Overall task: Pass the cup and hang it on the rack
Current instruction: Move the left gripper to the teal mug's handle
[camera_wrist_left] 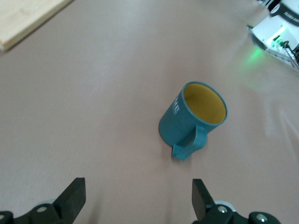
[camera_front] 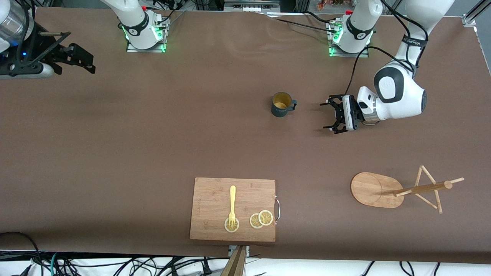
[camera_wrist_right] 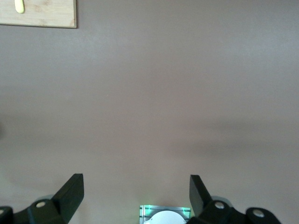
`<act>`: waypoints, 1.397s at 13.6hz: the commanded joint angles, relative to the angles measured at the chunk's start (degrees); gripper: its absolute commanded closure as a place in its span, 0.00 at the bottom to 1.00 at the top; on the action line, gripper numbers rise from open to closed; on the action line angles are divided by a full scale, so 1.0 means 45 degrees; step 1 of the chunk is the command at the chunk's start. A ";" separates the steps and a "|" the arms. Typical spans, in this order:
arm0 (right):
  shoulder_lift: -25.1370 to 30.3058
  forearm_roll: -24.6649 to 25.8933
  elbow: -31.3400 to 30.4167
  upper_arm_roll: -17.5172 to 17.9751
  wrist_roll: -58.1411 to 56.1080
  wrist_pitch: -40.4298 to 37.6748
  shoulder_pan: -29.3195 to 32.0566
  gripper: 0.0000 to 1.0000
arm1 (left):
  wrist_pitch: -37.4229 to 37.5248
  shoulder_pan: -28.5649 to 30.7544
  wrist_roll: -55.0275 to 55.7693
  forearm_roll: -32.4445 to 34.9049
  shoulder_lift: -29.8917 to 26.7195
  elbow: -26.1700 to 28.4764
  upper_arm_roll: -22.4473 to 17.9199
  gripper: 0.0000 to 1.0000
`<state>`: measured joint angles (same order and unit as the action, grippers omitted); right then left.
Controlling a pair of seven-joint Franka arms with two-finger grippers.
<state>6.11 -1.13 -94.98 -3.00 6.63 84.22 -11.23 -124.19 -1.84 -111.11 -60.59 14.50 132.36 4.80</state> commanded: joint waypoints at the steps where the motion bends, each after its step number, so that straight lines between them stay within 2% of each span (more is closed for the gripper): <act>1: 0.0460 0.0271 -0.0728 0.0335 -0.0531 0.0540 0.0697 0.00 | -0.0176 0.0038 -0.2722 -0.2093 0.0020 0.0799 0.0046 0.00; 4: 0.0265 0.0271 -0.0728 0.0355 -0.1199 0.0678 0.1168 0.00 | -0.0118 0.0038 -0.5809 -0.4283 0.0487 0.1484 0.0065 0.00; 7: -0.0456 0.0290 -0.0514 0.1271 -0.1082 0.0970 0.2084 0.00 | -0.0079 -0.0137 -0.7357 -0.5420 0.0880 0.1933 0.0065 0.00; 10: -0.0517 0.0290 -0.0474 0.1215 -0.0984 0.0952 0.2067 0.00 | -0.0079 -0.0312 -0.7516 -0.5558 0.1211 0.1915 0.0259 0.00; 19: -0.0556 0.0505 -0.0299 0.0961 -0.1218 0.0893 0.2184 0.00 | -0.0176 -0.0802 -0.7672 -0.7218 0.1876 0.1935 0.1373 0.00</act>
<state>3.36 0.48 -96.90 1.22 2.09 88.57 -2.66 -124.28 -5.16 -143.46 -90.61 22.96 140.73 10.20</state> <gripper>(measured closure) 0.000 0.000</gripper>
